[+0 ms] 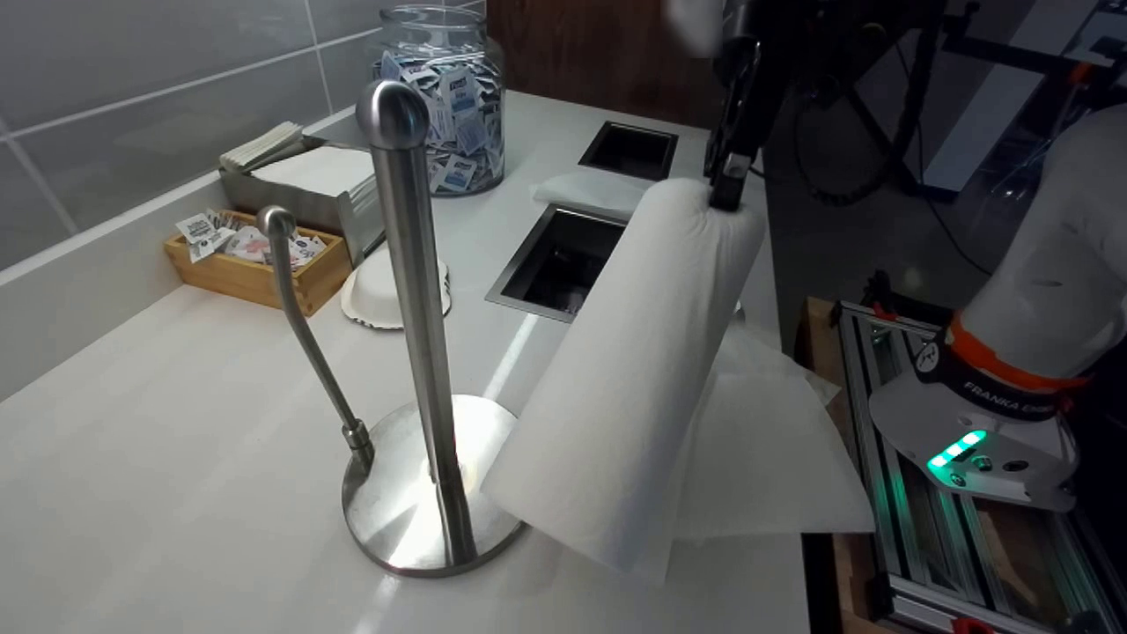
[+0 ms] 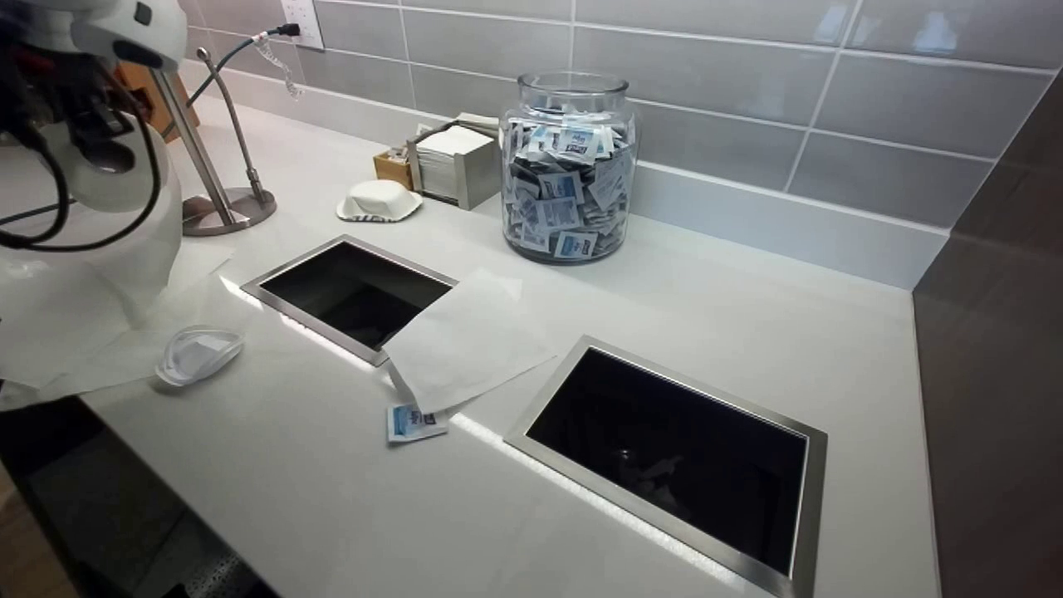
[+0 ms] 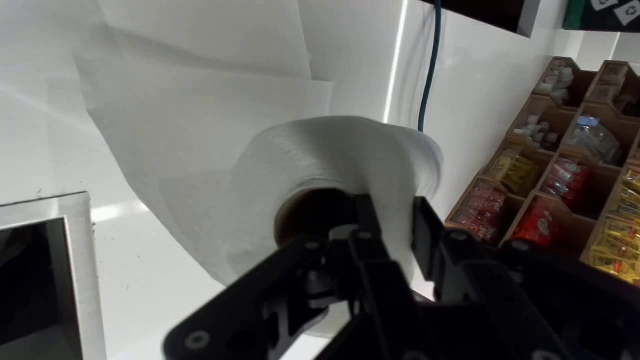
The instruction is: Put the paper towel roll in an upright position
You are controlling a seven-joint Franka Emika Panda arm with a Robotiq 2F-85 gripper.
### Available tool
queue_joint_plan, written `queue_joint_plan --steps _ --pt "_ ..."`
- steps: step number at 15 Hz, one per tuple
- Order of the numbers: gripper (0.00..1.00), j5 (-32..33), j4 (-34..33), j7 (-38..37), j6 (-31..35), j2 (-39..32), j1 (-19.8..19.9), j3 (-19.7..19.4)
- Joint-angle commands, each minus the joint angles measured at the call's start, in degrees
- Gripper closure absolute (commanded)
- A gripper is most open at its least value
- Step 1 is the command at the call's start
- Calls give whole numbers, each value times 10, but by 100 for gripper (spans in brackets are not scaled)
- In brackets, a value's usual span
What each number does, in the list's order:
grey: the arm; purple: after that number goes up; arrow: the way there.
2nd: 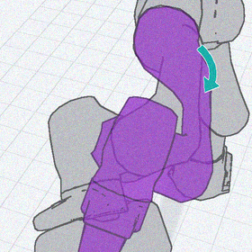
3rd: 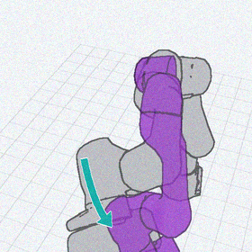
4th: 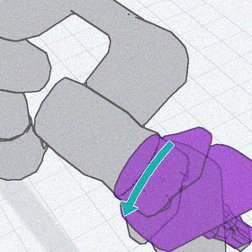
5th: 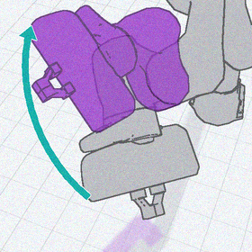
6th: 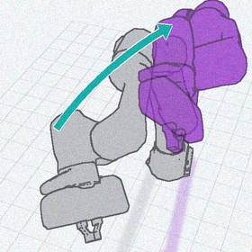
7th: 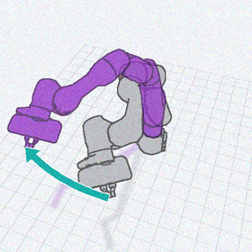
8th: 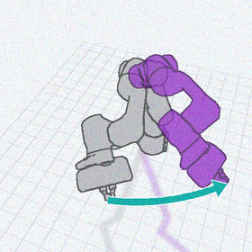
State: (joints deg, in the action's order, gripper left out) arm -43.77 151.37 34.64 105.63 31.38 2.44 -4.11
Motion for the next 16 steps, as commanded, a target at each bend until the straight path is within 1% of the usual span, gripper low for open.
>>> queue_joint_plan --steps 1,8,13,16 --pt "95 80 -24 -75 -13 50 -5 23" --pt "95 258 -83 -174 -9 97 -55 85" --pt "95 390 -128 -214 -24 101 -87 136" --pt "95 457 -139 -232 -42 96 -104 162"
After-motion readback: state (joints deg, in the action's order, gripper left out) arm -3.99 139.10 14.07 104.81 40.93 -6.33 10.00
